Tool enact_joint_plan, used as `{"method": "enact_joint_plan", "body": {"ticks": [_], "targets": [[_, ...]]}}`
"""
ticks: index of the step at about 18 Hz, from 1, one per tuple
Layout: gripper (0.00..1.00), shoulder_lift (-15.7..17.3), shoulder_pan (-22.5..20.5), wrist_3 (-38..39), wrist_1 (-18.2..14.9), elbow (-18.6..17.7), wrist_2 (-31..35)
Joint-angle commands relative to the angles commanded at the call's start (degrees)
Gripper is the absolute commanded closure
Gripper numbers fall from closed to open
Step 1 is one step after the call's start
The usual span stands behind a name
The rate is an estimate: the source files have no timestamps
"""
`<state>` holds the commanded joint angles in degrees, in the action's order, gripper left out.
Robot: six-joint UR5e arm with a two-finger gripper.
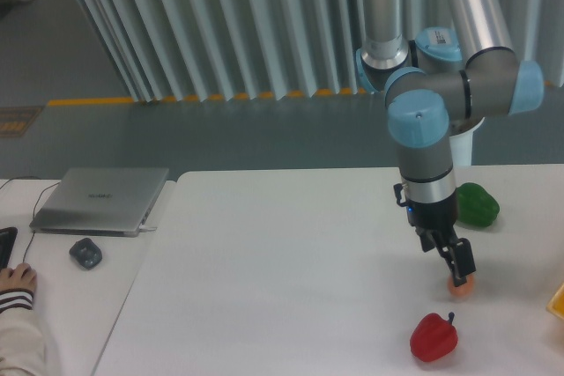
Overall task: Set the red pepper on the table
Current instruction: 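Raise the open gripper and move it toward the orange egg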
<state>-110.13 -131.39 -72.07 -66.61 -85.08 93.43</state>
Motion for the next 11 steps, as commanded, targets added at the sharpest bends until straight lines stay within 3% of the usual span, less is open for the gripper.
{"method": "enact_joint_plan", "body": {"ticks": [8, 11], "targets": [[0.00, 3.52, -0.88, 0.09, -8.09, -0.79, -6.15], [0.00, 3.52, -0.97, 0.00, -8.01, -0.70, -6.24]]}}
